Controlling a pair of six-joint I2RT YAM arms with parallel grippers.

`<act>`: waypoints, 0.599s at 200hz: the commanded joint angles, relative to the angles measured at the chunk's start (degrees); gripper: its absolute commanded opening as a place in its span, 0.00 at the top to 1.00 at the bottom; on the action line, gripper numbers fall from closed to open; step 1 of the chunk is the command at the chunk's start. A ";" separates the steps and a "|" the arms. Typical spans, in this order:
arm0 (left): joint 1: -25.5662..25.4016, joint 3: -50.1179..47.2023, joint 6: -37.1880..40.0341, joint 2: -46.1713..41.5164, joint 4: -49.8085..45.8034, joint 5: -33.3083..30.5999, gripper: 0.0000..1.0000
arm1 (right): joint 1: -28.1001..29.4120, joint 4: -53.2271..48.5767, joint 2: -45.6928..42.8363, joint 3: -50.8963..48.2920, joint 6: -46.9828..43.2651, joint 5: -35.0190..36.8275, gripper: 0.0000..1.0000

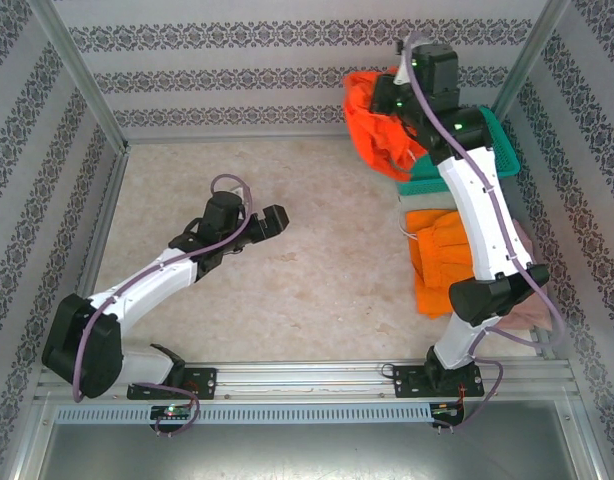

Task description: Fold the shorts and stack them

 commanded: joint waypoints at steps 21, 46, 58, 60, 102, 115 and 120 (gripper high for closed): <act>3.34 0.04 3.11 -7.47 -1.45 -2.93 0.00 | 10.08 0.15 0.69 0.42 -12.17 -10.44 1.00; 4.14 -0.37 4.77 -13.38 -4.62 -6.40 0.00 | 13.48 2.88 -3.41 -13.35 -17.85 -9.12 1.00; 4.32 -1.08 5.19 -16.18 -5.69 -8.31 0.00 | 14.75 4.27 -5.87 -21.30 -20.27 -7.23 0.86; 4.41 -1.19 5.22 -16.59 -5.82 -8.52 0.00 | 14.97 4.45 -6.37 -22.61 -20.57 -6.80 0.85; 4.76 -1.61 6.85 -19.94 -10.05 -11.31 0.00 | 16.56 8.55 -17.51 -46.93 -18.89 4.48 0.24; 5.00 -1.28 6.98 -18.98 -11.69 -11.03 0.00 | 15.99 10.06 -21.10 -52.57 -13.82 3.39 0.16; 5.13 -1.28 6.92 -18.40 -12.06 -10.84 0.00 | 15.88 10.11 -22.04 -54.13 -11.86 2.95 0.14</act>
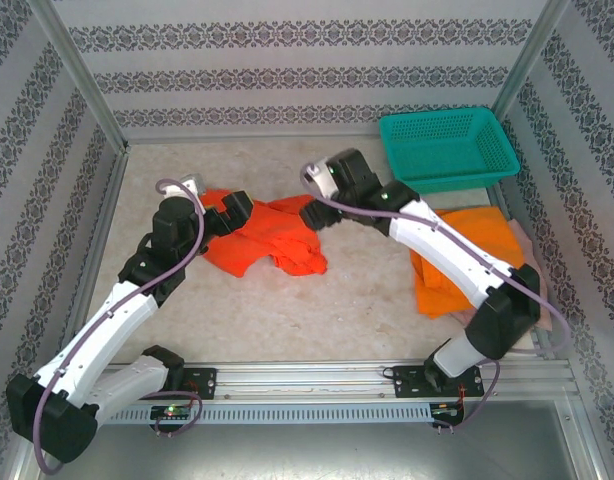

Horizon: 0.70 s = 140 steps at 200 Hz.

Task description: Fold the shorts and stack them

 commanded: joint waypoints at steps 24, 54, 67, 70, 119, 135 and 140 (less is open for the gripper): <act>1.61 -0.52 1.37 4.68 -6.12 0.91 0.00 | -0.83 6.89 -10.62 -12.58 17.66 0.75 0.14; 4.13 -0.27 -1.18 9.77 -6.97 5.88 0.00 | 1.78 11.22 -8.03 -16.43 25.98 -1.49 0.13; 5.84 -1.23 -2.65 11.11 -5.39 9.09 0.00 | 2.35 8.71 -5.60 -16.51 29.32 0.87 0.14; 6.24 -1.51 -2.88 11.28 -5.20 9.58 0.00 | 2.33 8.41 -5.04 -16.70 29.99 0.78 0.15; 8.71 -3.47 -0.71 19.37 -3.95 10.50 0.00 | 4.13 10.57 2.21 -21.72 28.94 0.12 0.15; 8.73 -2.63 -1.15 24.50 0.55 12.80 0.00 | 4.12 13.39 6.16 -21.38 29.08 -1.19 0.22; 8.70 -1.86 -1.22 26.07 1.55 13.69 0.00 | 4.12 14.20 7.53 -20.70 28.97 -2.00 0.25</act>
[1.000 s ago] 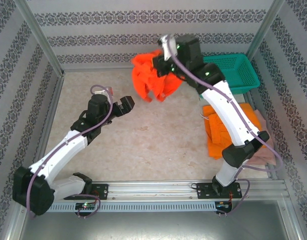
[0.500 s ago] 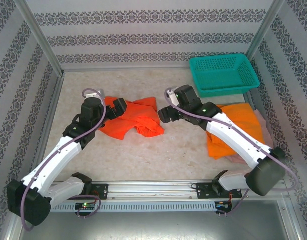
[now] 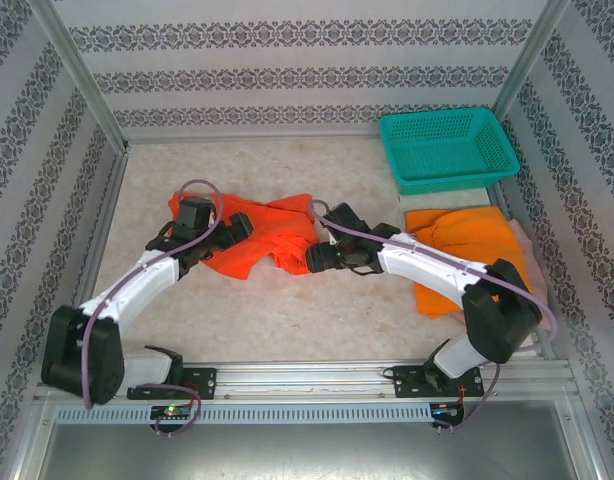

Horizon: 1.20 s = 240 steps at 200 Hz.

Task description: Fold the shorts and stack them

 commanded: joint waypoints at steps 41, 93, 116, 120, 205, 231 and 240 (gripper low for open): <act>1.74 10.99 4.10 15.62 3.36 -0.57 0.00 | 0.15 3.87 11.55 6.98 -1.95 0.95 0.68; 7.59 18.23 4.12 25.17 3.83 0.27 0.20 | -3.14 -2.75 9.13 13.62 -7.69 4.89 1.00; 9.33 22.48 5.03 30.30 0.18 0.28 0.43 | -4.16 -2.90 7.39 13.92 -8.27 3.02 1.00; 9.67 23.03 5.05 31.10 -0.16 0.27 0.48 | -4.26 -2.81 7.16 13.92 -8.47 2.71 1.00; 14.47 62.18 7.89 35.17 -14.40 2.65 1.00 | -14.38 -8.59 14.81 46.65 -10.43 -3.20 1.00; 14.86 75.96 11.00 33.06 -21.13 0.93 1.00 | -16.39 -7.25 12.55 55.02 -12.94 -5.13 1.00; 14.81 76.24 11.73 30.52 -21.39 0.59 1.00 | -16.23 -6.65 10.84 54.79 -15.74 -5.04 1.00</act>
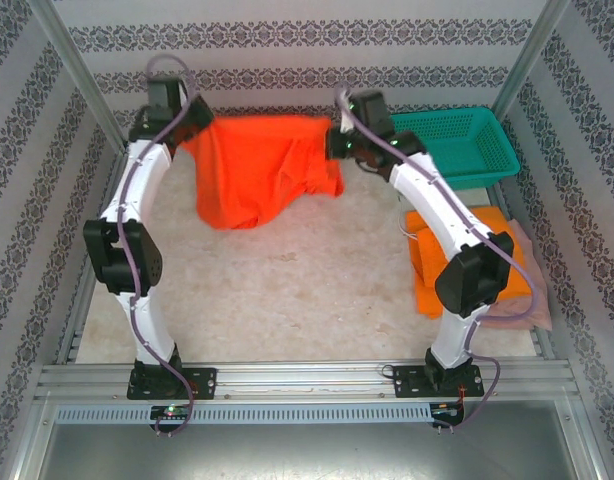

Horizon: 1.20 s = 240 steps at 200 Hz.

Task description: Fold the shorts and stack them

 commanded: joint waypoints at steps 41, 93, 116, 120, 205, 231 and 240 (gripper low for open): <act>0.48 -30.15 2.20 -31.05 8.55 -4.92 1.00 | 3.65 6.48 -18.43 -19.28 -17.75 2.96 1.00; -3.13 -75.85 -6.87 -58.10 14.71 -10.52 0.46 | 14.37 7.12 -33.21 -54.96 -25.57 7.48 0.77; -3.13 -76.80 -4.38 -66.85 7.20 -16.04 0.22 | 16.83 4.85 -40.10 -61.12 -20.65 3.73 0.50; -3.13 -76.46 -3.90 -67.80 6.44 -17.07 0.18 | 16.90 5.04 -41.22 -61.79 -19.27 2.24 0.40; 6.36 -67.32 -4.13 -45.78 5.02 -16.71 0.07 | 18.32 19.17 -29.19 -57.02 21.23 -6.89 0.16; 12.10 -63.14 -4.19 -35.67 6.28 -12.78 0.11 | 20.65 20.91 -23.05 -54.56 25.58 -4.32 0.16; 13.61 -61.79 -4.34 -32.25 6.83 -11.29 0.14 | 20.76 20.98 -21.08 -54.02 26.50 -3.99 0.16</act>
